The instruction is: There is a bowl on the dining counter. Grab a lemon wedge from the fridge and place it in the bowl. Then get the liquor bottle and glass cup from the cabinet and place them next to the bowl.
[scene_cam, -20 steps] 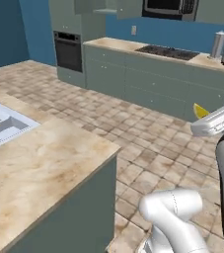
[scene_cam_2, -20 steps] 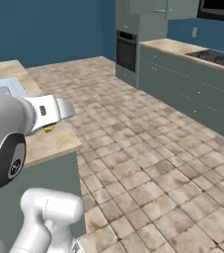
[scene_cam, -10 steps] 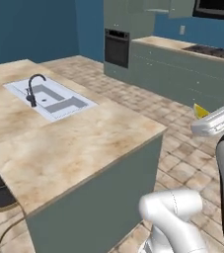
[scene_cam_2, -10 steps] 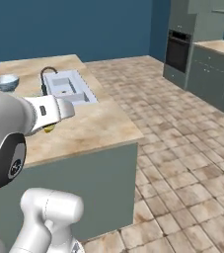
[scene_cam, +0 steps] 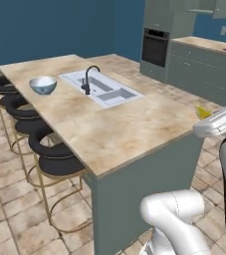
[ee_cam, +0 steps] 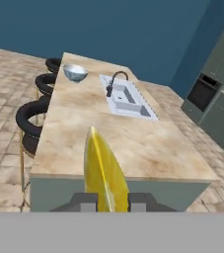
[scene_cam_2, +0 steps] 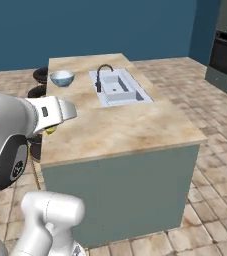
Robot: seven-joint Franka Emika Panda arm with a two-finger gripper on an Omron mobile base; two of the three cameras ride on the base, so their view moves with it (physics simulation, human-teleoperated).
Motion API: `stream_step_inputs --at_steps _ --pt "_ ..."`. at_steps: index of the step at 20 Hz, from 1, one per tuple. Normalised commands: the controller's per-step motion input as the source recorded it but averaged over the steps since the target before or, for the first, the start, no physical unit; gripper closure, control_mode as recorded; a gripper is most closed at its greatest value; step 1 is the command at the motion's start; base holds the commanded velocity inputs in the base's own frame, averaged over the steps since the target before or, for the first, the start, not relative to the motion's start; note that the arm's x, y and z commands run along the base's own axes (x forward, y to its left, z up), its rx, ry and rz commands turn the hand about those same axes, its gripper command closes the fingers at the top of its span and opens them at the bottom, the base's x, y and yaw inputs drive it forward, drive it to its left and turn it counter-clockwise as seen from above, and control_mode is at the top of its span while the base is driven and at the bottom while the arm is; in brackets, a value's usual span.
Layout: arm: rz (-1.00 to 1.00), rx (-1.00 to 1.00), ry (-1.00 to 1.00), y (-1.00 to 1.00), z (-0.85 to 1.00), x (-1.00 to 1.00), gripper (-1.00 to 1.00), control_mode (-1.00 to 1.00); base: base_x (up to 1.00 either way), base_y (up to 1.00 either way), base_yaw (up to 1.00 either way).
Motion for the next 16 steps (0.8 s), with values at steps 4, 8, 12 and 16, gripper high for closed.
stream_step_inputs --at_steps 4,8,12,16 --pt "0.00 0.00 0.00 0.00 0.00 0.00 1.00 1.00 0.07 1.00 0.09" --pt "0.00 0.00 0.00 0.00 0.00 0.00 1.00 1.00 0.16 1.00 0.00" --pt "0.00 0.00 0.00 0.00 0.00 0.00 1.00 1.00 0.28 1.00 -0.01" --pt "0.00 0.00 0.00 0.00 0.00 0.00 1.00 1.00 0.48 1.00 -0.12"
